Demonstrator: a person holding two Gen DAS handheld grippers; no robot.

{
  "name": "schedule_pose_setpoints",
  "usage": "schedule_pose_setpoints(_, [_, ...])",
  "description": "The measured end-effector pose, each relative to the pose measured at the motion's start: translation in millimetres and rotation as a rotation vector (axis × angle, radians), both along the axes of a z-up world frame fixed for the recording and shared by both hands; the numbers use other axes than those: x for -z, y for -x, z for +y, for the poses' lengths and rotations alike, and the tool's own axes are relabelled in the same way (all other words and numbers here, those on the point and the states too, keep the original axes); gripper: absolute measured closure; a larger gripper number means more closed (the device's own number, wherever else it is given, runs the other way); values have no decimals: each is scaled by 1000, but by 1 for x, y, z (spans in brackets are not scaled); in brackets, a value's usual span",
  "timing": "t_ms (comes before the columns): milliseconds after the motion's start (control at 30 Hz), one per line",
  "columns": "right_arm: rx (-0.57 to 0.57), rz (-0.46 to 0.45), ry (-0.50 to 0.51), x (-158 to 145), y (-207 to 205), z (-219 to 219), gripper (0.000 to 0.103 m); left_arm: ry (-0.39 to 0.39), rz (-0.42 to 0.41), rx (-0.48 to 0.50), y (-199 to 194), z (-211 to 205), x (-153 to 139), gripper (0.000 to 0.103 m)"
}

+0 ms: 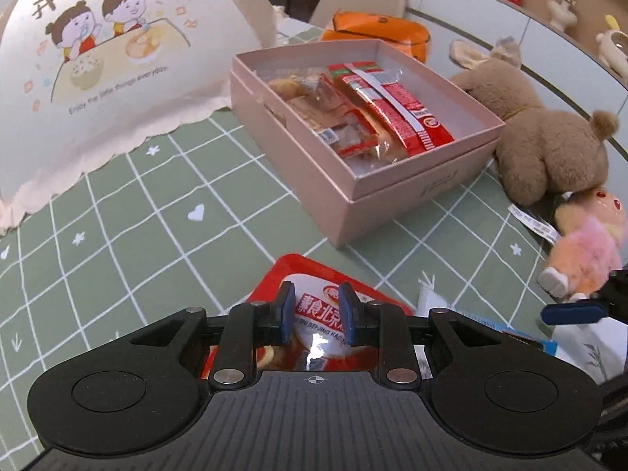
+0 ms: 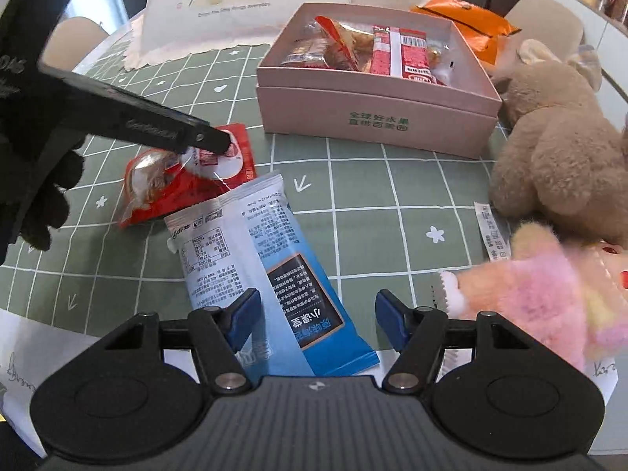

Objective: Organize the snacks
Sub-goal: 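Grasp the red duck snack packet with the left tool while the right tool grasps the blue-white packet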

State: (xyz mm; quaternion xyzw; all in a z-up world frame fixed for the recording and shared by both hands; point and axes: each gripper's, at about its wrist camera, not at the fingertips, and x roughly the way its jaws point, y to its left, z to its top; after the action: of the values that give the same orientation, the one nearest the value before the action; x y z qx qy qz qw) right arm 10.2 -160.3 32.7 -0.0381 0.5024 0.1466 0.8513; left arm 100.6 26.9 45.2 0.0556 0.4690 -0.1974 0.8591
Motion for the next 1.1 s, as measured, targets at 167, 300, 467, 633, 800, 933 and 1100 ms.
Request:
schedule_pose_setpoints(167, [-14,7,-20,1,-4,10,35,14,-1,-21,15,16,-4,75])
schedule_pose_setpoints(300, [-26,28,-56,5,-8,23,23,35,21,-58,29,29,-6,76])
schedule_pose_setpoints(467, [-14,41,-79,12,-11,28,10,85,56,-73,54,39,-11,75])
schedule_pose_setpoints(633, [1,14,-78,13,-16,25,10,131,92,-76,72,49,-17,76])
schedule_pose_setpoints(800, [-7,-9,-72,15,-16,24,9,190,55,-221,75,73,-20,76])
schedule_pose_setpoints(933, [-49,-13,-30,15,-14,26,9,177,30,-328,79,83,-12,76])
schedule_pose_setpoints(1100, [-5,29,-107,6,-19,23,10,177,59,-344,79,85,4,76])
